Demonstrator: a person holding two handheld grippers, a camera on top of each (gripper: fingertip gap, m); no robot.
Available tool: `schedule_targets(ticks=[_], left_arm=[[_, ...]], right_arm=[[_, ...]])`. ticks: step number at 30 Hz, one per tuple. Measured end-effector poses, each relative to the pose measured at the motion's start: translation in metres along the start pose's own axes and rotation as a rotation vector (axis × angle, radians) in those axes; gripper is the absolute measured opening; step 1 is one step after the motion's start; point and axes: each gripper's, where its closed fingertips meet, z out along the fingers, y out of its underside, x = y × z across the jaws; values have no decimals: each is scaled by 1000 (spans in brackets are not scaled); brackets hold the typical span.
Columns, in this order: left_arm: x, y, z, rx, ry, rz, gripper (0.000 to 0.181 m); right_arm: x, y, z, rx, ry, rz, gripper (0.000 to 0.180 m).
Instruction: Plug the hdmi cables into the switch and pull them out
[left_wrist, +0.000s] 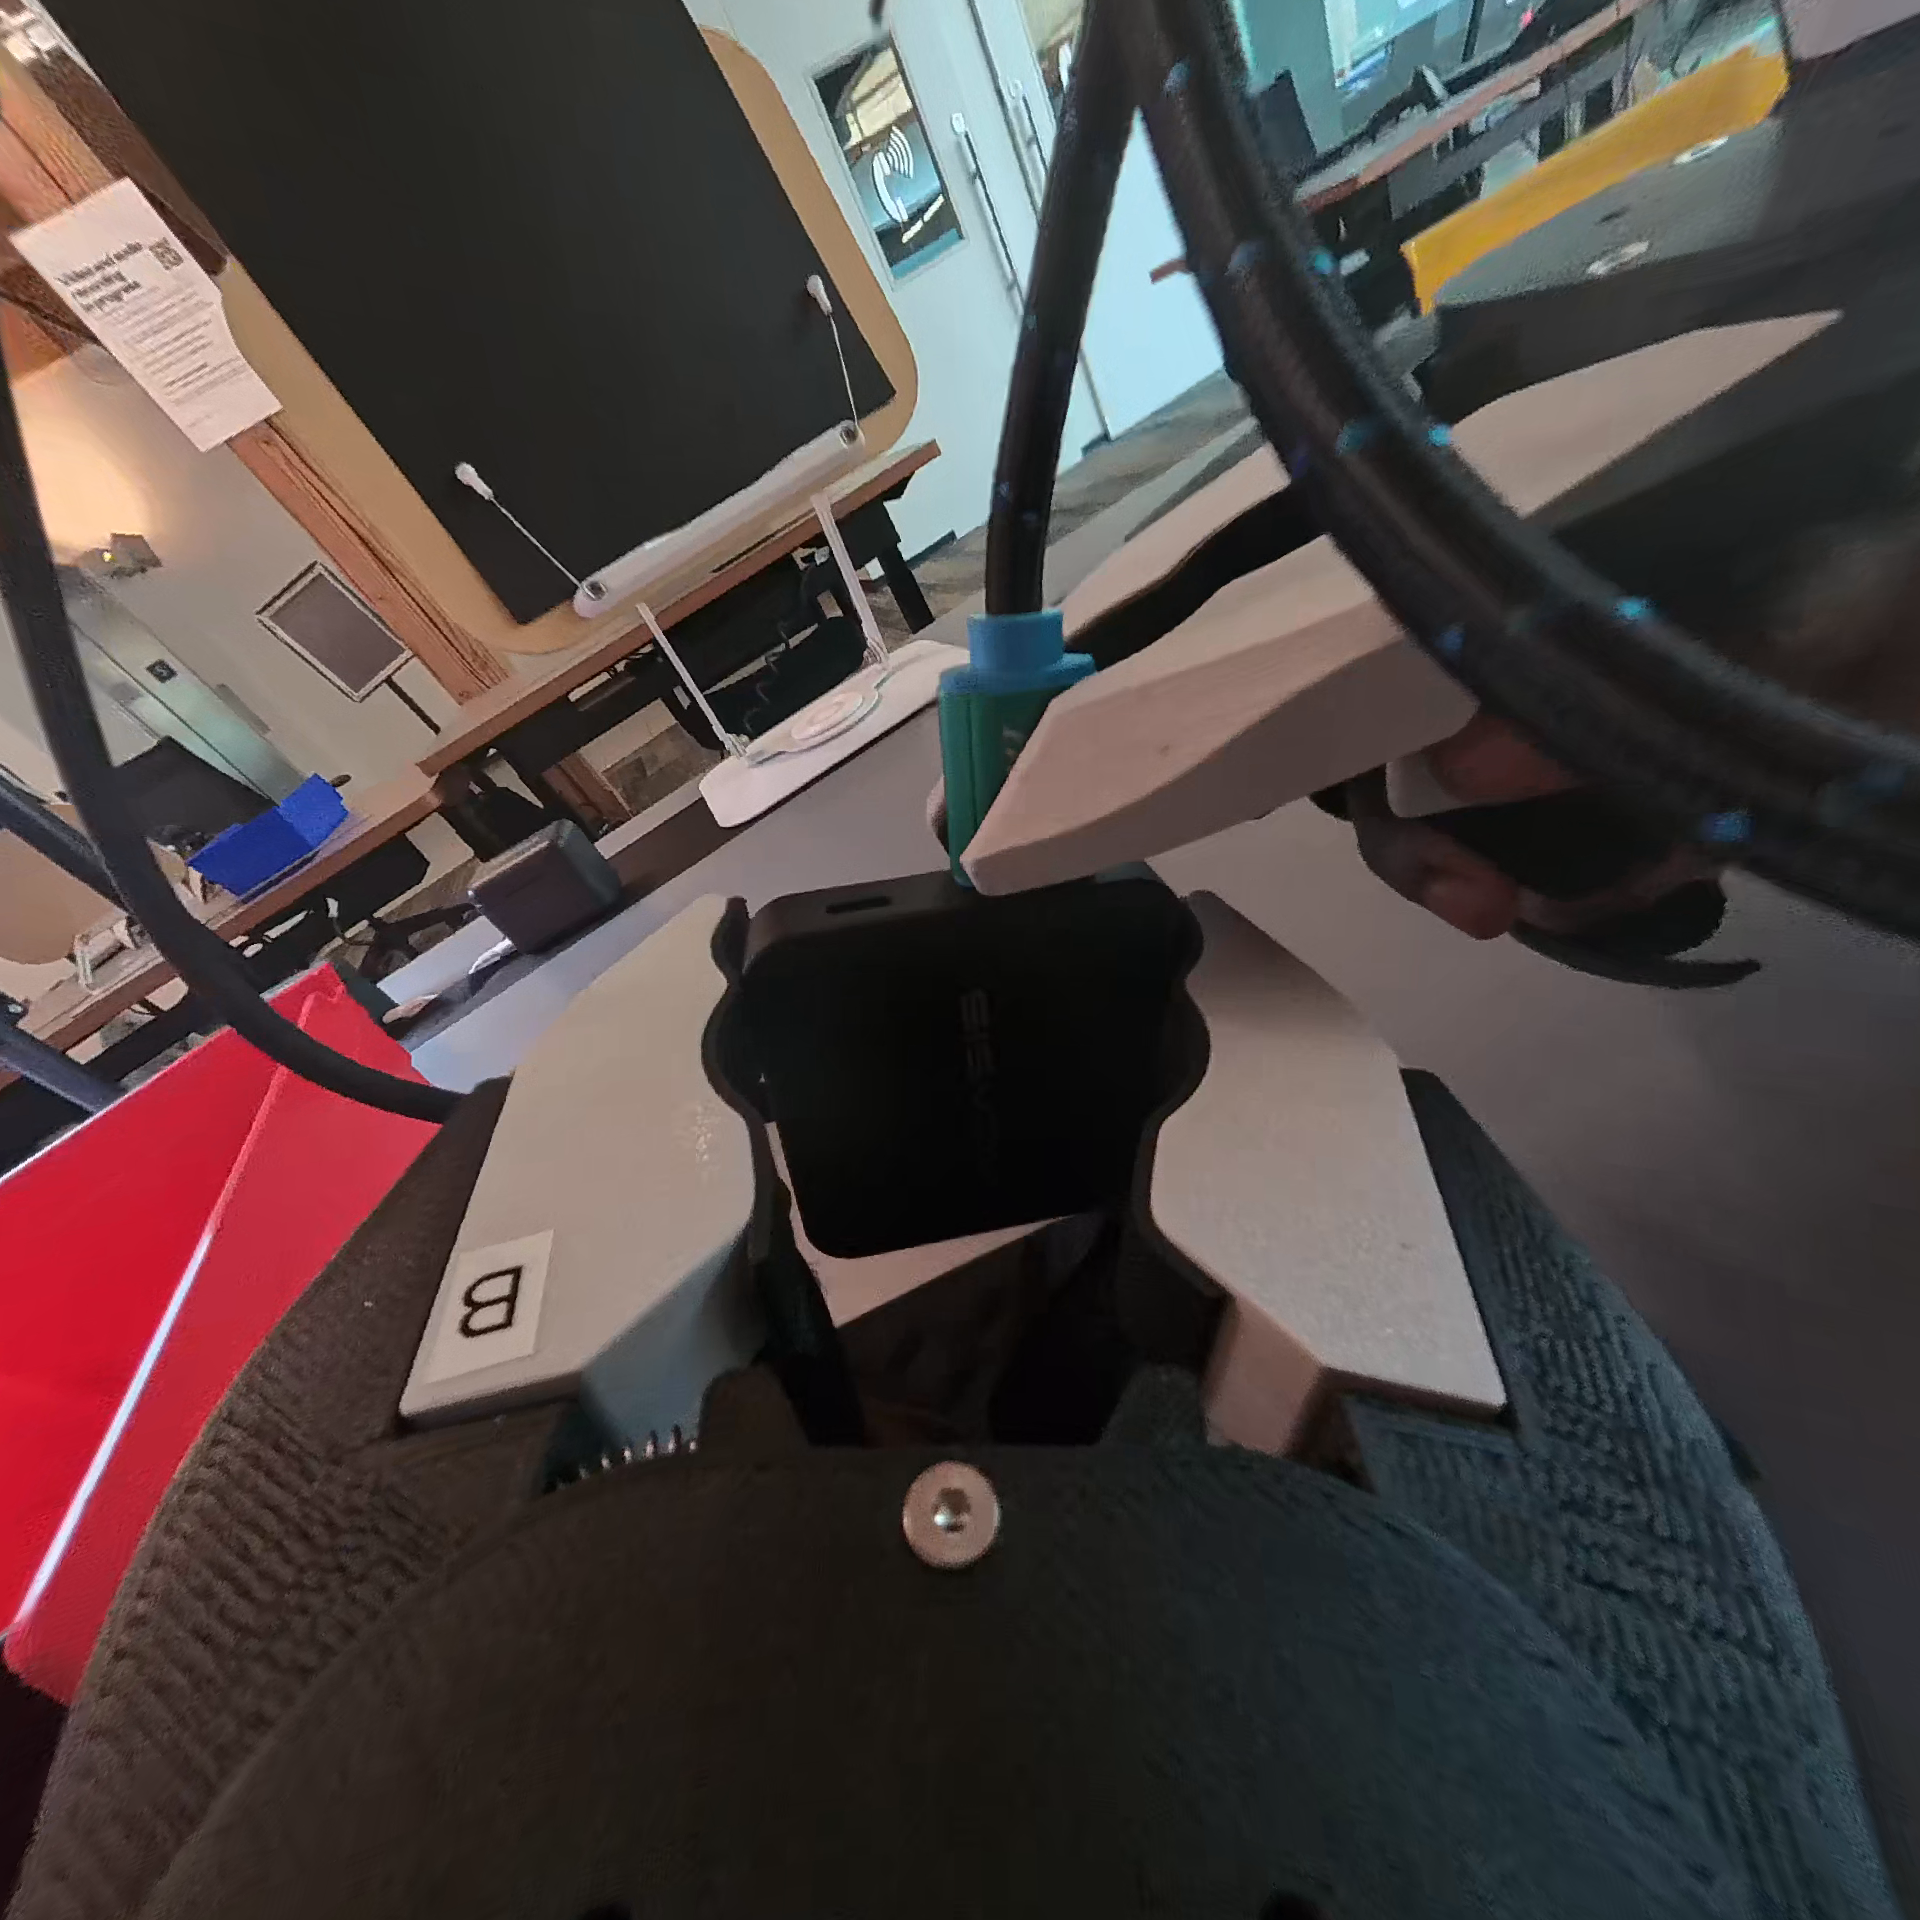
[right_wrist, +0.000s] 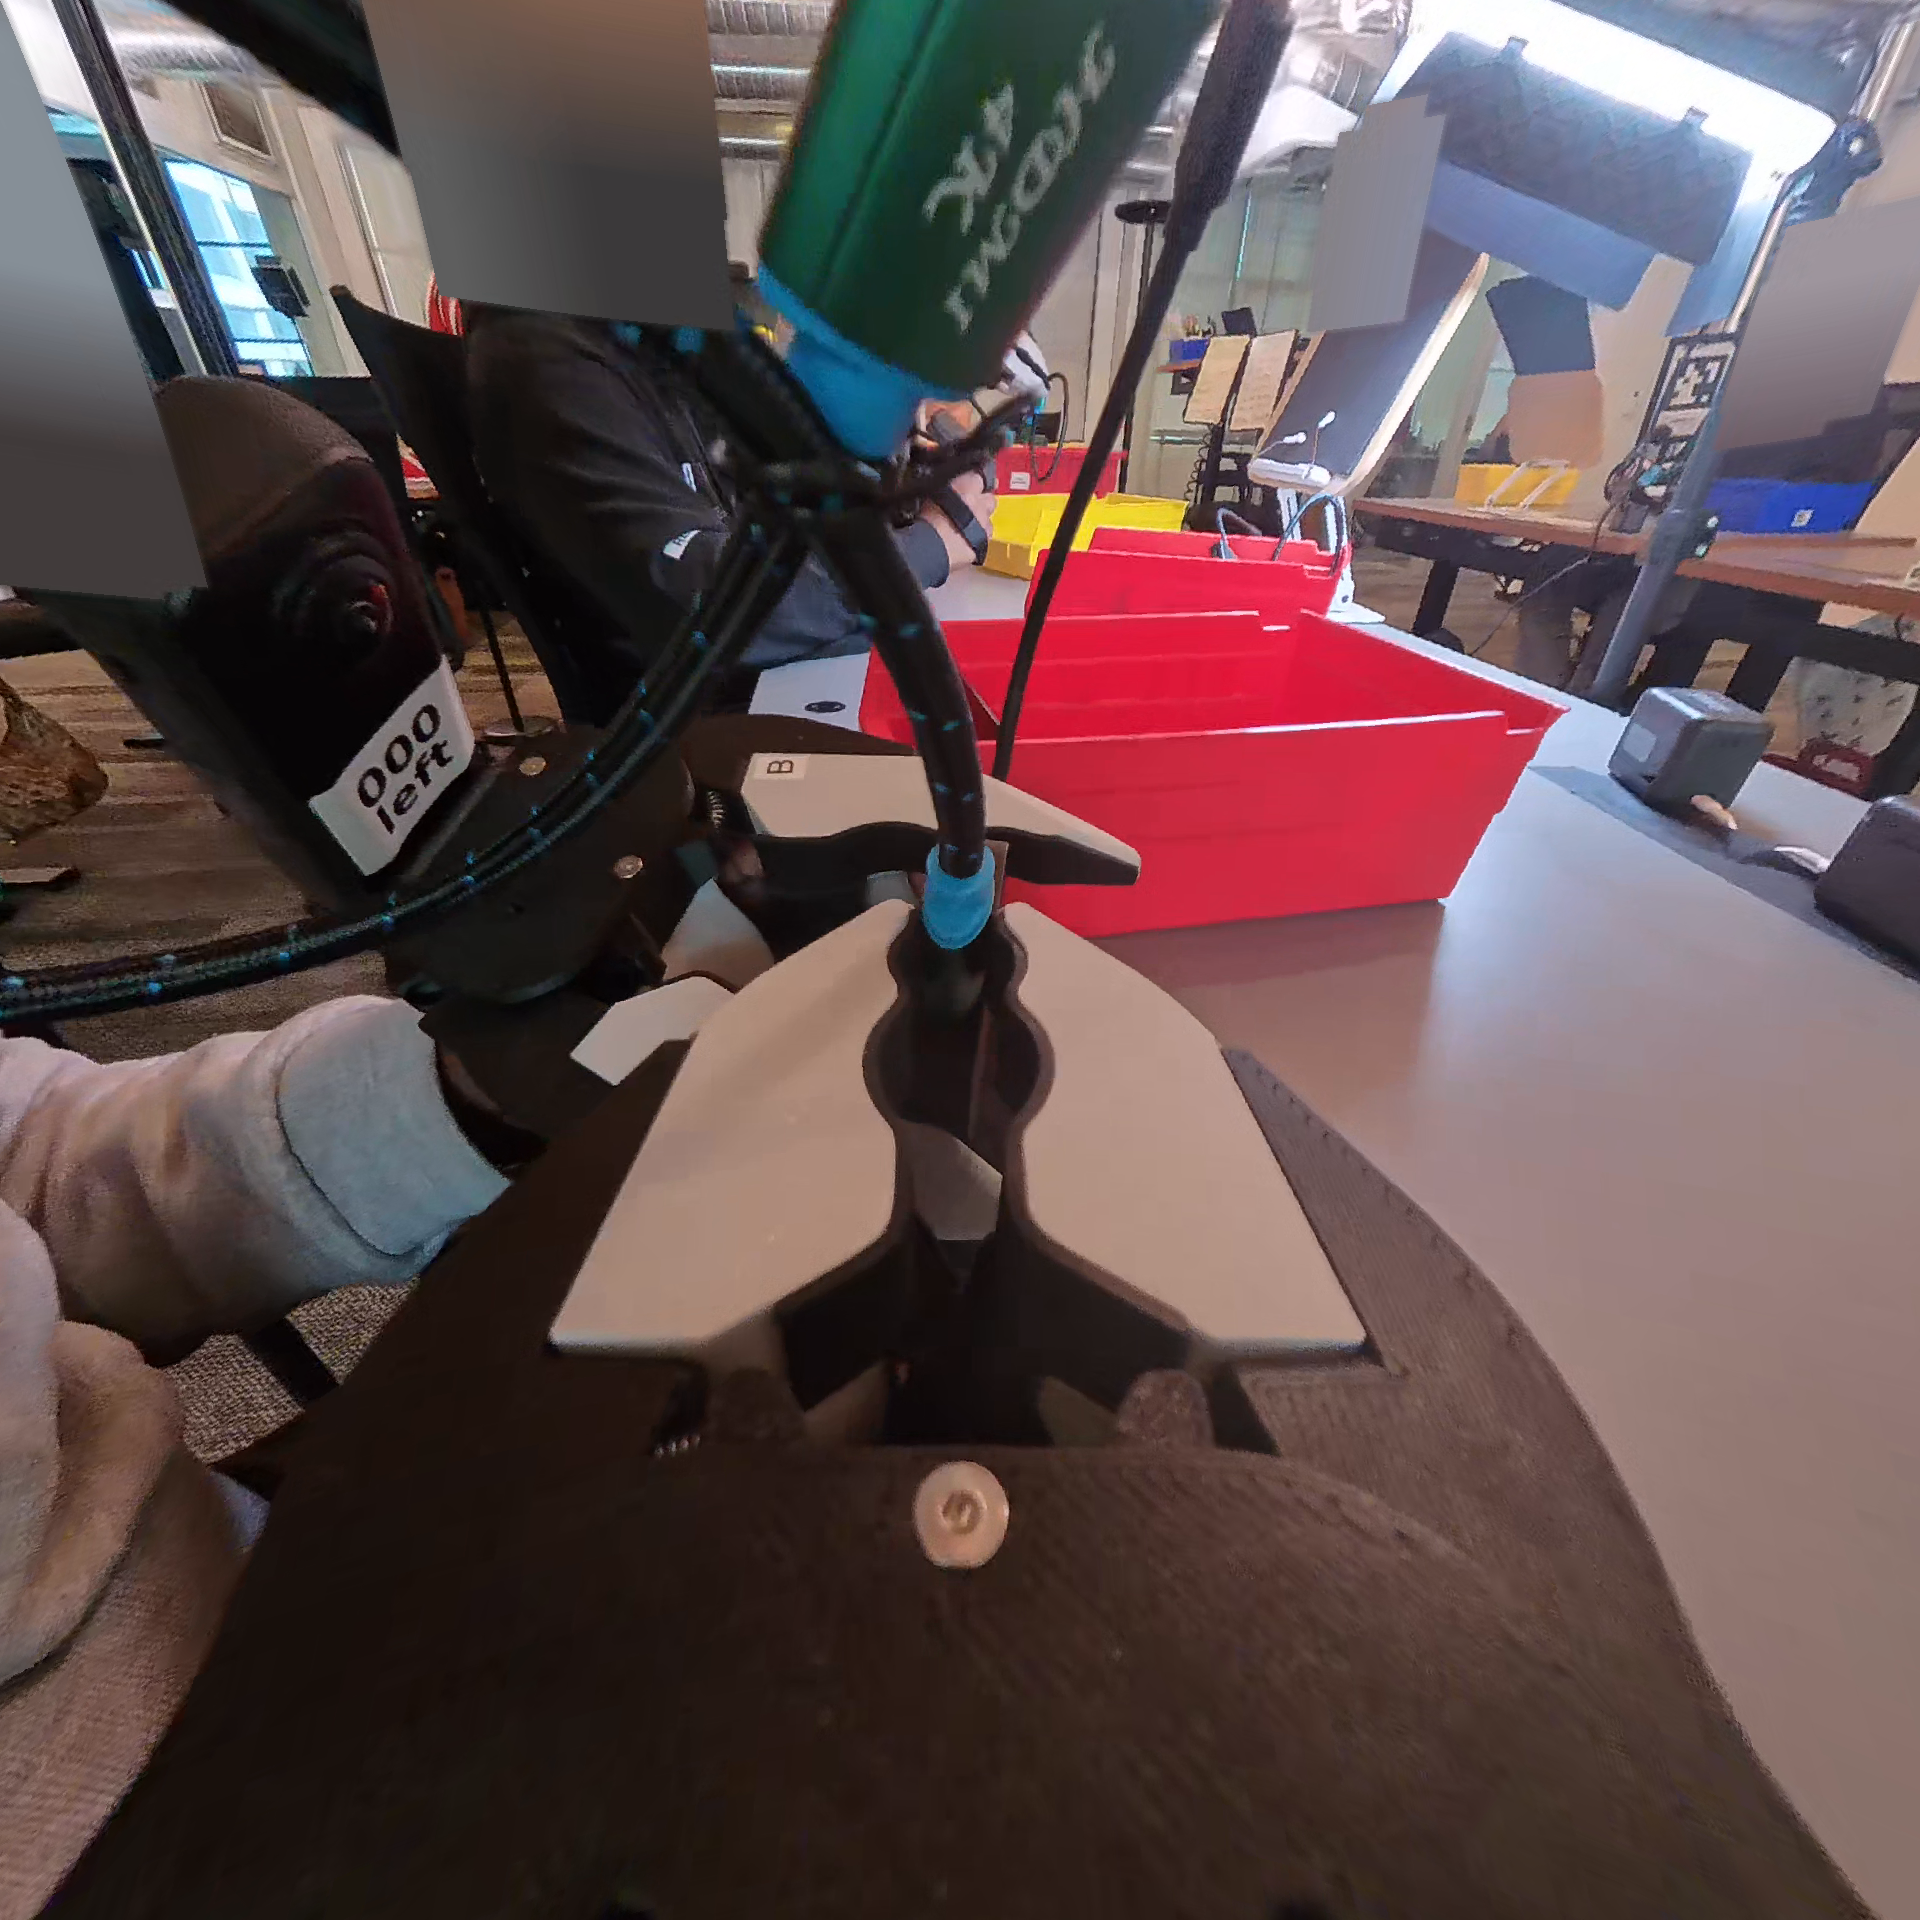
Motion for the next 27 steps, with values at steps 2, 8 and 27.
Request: schedule_targets(ticks=[2, 8, 27], left_arm=[[-1, -6, -1, 16, -4, -8, 75], [2, -9, -2, 30, 2, -47, 75], [-18, 5, -5, 78, 52, -371, 75]], right_arm=[[-2, -5, -1, 12, -4, -8, 11], [-3, -9, -3, 21, 1, -27, 10], [83, -83, -124, 176, 322, -73, 12]])
